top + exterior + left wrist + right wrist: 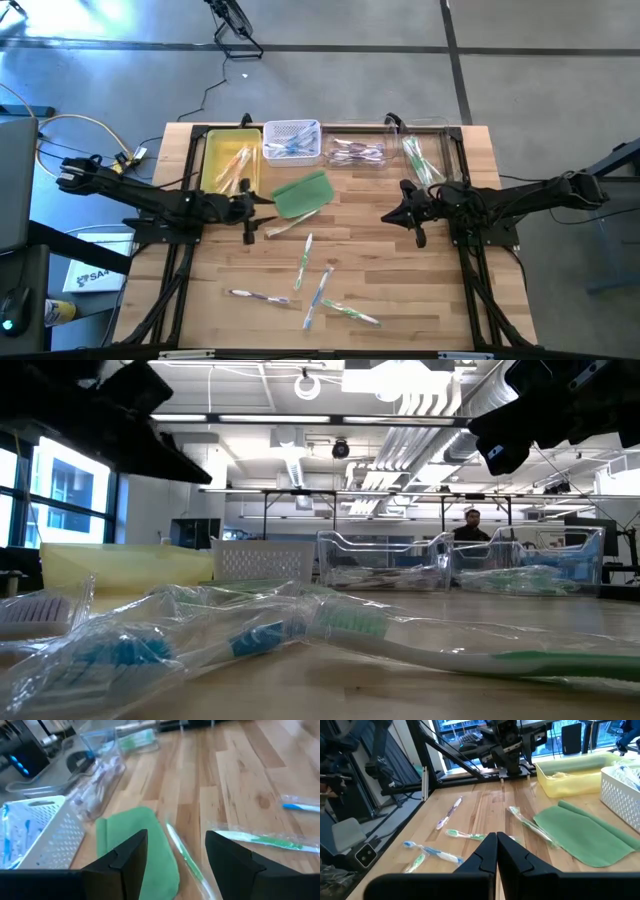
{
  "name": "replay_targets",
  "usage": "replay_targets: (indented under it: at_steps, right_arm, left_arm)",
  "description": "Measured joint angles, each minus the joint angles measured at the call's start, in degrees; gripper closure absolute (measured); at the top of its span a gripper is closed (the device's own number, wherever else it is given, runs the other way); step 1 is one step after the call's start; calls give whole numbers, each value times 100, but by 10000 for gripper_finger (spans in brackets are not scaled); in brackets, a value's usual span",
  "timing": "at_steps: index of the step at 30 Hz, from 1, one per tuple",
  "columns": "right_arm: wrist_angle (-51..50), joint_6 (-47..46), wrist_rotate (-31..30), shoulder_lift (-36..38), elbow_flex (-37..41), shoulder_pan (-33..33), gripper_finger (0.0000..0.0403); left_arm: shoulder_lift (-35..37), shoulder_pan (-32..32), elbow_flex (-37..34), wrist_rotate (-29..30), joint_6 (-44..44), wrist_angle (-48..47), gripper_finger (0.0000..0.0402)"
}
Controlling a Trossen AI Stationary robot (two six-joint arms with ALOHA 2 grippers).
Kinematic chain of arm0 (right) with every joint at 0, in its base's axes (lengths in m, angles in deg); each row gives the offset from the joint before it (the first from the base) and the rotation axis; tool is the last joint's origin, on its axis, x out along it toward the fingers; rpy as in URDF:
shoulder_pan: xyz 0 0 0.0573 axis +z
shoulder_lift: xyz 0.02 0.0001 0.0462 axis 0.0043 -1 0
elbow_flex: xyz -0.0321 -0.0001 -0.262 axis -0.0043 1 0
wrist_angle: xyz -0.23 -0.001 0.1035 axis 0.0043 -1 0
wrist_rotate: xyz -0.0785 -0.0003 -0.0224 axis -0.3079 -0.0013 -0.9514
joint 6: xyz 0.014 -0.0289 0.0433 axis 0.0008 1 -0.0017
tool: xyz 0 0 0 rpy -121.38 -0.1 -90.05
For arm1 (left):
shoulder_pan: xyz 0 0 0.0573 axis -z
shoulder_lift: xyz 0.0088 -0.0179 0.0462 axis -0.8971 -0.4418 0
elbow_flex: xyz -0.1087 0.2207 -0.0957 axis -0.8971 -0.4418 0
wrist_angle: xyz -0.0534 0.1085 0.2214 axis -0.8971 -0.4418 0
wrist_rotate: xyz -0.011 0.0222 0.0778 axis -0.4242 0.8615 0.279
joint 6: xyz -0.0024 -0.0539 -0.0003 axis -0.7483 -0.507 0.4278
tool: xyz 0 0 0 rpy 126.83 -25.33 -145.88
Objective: Pick & Place Toothbrushes
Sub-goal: Put the green toothbrush into the right transparent bin
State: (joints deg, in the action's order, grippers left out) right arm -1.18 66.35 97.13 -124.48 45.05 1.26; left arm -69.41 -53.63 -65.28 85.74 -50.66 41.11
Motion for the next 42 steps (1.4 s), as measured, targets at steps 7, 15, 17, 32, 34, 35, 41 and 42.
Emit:
replay_targets:
  at_steps: [7, 15, 17, 32, 34, 35, 41, 42]
  right_arm:
    - [-273, -2, -285, 0, 0, -1, 401]
    - [-404, -2, -306, 0, 0, -1, 401]
    - [-451, 2, -306, 0, 0, -1, 401]
    - [-543, 13, -306, 0, 0, -1, 401]
    - [-542, 13, -306, 0, 0, -1, 401]
    - [-543, 13, -306, 0, 0, -1, 401]
    - [-543, 15, -306, 0, 0, -1, 401]
    - [-543, 17, -306, 0, 0, -1, 401]
  left_arm:
    - [-931, 0, 1056, -21, -75, -1380, 208]
    - [-1727, 0, 1774, -687, -1002, -2605, 208]
    - [-1862, 0, 1791, -810, -1096, -2613, 208]
    - [-2637, 0, 1798, -822, -1634, -2606, 208]
    - [-2706, 0, 1798, -820, -1749, -2604, 208]
    - [-2751, 0, 1798, -819, -1786, -2603, 208]
    - [-3113, 0, 1798, -821, -2053, -2594, 208]
    - [-3187, 0, 1798, -820, -2097, -2580, 208]
